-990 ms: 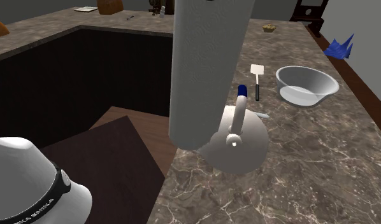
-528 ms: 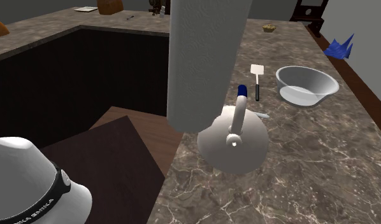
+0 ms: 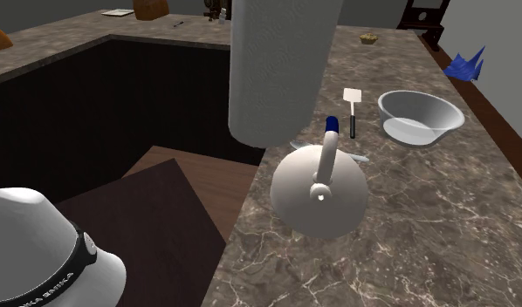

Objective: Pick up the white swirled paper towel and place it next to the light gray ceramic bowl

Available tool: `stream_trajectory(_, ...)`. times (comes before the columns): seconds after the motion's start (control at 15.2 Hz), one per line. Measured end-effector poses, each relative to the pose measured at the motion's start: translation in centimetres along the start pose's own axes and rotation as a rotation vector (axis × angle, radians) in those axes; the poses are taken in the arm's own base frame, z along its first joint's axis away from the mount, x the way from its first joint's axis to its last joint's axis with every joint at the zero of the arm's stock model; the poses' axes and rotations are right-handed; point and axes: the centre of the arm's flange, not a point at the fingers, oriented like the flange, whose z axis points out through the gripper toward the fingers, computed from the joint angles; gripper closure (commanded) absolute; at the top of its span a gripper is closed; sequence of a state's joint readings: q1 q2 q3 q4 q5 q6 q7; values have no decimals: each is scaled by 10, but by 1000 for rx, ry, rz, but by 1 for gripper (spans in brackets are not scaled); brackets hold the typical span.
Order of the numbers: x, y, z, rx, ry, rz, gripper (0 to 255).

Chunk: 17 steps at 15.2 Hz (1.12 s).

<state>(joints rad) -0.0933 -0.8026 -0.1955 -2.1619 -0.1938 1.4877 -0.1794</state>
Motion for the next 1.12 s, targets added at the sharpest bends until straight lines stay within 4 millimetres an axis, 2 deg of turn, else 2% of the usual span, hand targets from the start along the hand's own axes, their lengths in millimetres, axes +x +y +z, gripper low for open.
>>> stream_trajectory(0.4,71,-11,0,0,0,0,255)
stream_trajectory(0.99,190,-30,11,0,0,0,255)
stream_trajectory(1.12,216,-40,16,0,-1,0,255)
